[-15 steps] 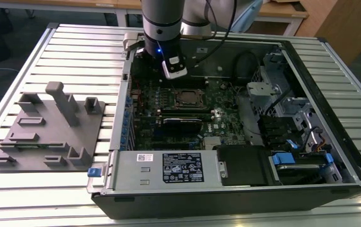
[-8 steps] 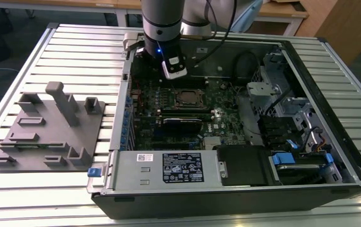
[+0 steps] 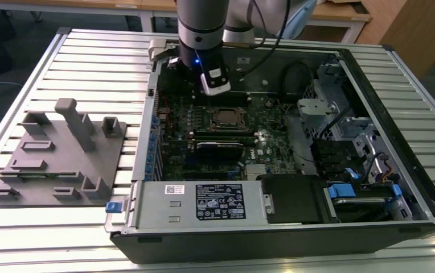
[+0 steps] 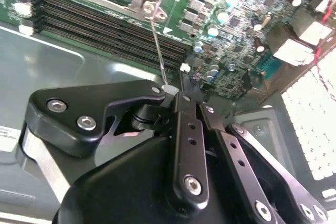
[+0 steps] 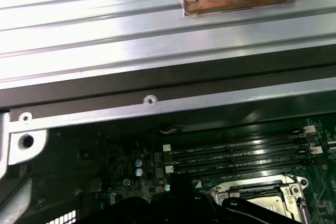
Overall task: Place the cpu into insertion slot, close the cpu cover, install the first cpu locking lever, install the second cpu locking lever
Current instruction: 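Install the first cpu locking lever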
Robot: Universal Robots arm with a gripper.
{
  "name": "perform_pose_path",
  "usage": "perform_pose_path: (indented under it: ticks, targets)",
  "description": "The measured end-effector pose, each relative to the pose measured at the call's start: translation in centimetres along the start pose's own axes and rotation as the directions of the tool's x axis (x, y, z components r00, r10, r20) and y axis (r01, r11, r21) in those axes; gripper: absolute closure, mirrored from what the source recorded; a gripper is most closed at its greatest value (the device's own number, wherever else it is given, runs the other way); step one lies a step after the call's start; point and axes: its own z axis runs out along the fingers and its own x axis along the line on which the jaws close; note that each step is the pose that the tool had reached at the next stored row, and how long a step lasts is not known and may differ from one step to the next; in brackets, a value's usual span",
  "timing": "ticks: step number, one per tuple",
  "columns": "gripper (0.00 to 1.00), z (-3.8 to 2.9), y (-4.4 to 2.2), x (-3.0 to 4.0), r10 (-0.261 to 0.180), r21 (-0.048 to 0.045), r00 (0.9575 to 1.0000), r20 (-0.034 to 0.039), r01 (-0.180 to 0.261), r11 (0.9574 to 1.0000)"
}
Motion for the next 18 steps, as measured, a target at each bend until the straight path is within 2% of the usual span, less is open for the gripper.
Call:
perform_pose_path:
  ticks: [10,18]
  targets:
    - [0.90,-0.01,0.35,-2.32,0.000,0.0000,1.0000,0.0000,0.000,1.0000]
    - [0.90,0.00,0.59,-3.90,0.000,0.0001,1.0000,-0.0001,0.000,1.0000]
